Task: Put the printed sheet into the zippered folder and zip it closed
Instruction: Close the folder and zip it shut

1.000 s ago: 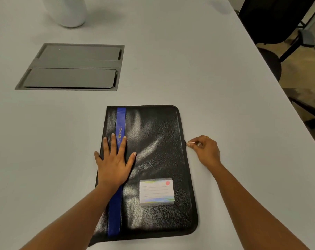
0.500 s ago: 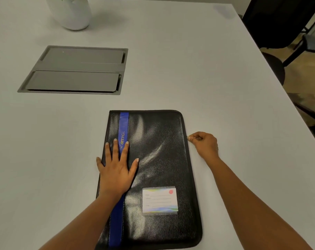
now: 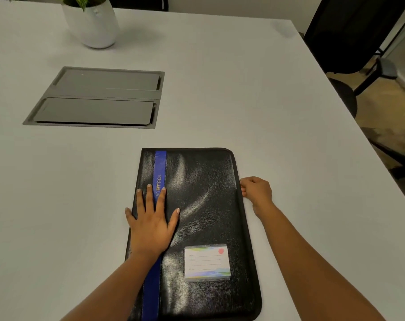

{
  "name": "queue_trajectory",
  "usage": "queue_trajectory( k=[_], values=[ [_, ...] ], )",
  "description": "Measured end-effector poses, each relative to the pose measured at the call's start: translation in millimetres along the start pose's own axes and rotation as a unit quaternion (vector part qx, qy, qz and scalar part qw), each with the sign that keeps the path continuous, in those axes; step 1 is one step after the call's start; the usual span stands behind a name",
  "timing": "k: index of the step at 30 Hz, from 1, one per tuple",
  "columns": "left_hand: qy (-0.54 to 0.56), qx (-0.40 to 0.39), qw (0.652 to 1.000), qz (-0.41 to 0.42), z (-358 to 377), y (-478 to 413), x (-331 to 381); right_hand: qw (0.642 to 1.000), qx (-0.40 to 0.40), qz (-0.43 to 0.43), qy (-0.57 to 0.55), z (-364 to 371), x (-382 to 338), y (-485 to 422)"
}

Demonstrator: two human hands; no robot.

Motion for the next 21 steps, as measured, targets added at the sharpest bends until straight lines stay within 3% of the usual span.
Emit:
queue_trajectory(
  k=[5,14,21],
  values=[
    [-0.004,0.0,1.0,0.006,2.2,-2.0,-1.2,0.999,0.025,0.024,-0.04,3.3,-3.2,4.6],
    [0.033,0.007,0.999,0.017,-6.3,-11.1,-7.4,0.984,0.169,0.047,0.023,8.9,-16.9,17.2],
    [0.105,0.043,0.992,-0.047,-16.0,-46.8,-20.5,0.978,0.177,0.107,0.032,15.0,-13.7,11.2]
  ],
)
Point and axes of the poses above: each hand's wrist, its own y-axis away from the middle knuckle, its own z-axis out of the palm, x = y × z, the point moved 4 cm from there along -y, towards the middle knuckle, and after that the axes turned 2 degrees about y, right-handed, at the moved point
